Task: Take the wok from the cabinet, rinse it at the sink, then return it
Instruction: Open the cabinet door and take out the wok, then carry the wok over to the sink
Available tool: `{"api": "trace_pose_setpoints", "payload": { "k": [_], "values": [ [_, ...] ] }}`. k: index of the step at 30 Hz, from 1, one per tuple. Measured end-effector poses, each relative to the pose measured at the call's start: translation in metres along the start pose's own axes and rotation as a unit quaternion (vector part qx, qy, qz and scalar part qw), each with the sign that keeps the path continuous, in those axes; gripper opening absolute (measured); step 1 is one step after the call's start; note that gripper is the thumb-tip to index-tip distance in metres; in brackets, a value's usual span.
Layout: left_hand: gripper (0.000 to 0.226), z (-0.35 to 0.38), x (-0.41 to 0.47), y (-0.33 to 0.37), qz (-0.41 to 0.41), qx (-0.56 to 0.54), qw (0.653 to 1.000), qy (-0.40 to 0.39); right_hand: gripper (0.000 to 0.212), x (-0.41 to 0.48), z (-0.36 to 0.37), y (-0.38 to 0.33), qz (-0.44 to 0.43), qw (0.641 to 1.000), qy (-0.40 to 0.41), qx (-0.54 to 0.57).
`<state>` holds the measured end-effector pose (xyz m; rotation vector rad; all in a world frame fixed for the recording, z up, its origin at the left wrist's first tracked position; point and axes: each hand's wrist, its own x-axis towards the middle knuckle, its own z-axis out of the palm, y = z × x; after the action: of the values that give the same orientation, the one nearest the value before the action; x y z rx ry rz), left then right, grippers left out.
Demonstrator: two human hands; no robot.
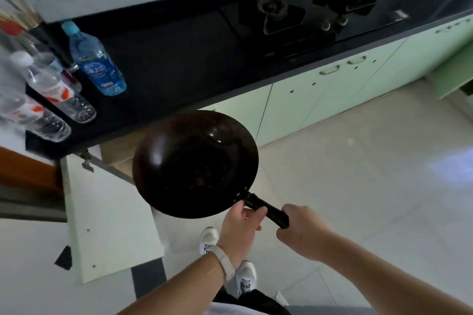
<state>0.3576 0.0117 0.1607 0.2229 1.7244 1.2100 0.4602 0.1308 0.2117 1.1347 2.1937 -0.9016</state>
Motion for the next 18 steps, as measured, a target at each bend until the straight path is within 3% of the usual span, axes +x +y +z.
{"api": "trace_pose_setpoints", "payload": {
  "k": [10,18],
  "values": [
    [0.02,-0.009,0.019,0.081,0.005,-0.083,0.992,-0.095,0.004,-0.016,-0.044,-0.033,0.06,0.988,0.1,0.101],
    [0.019,-0.004,0.047,0.138,0.037,-0.064,0.976,-0.205,0.002,-0.017,-0.071,-0.051,0.104,0.964,0.196,0.149]
  ]
}}
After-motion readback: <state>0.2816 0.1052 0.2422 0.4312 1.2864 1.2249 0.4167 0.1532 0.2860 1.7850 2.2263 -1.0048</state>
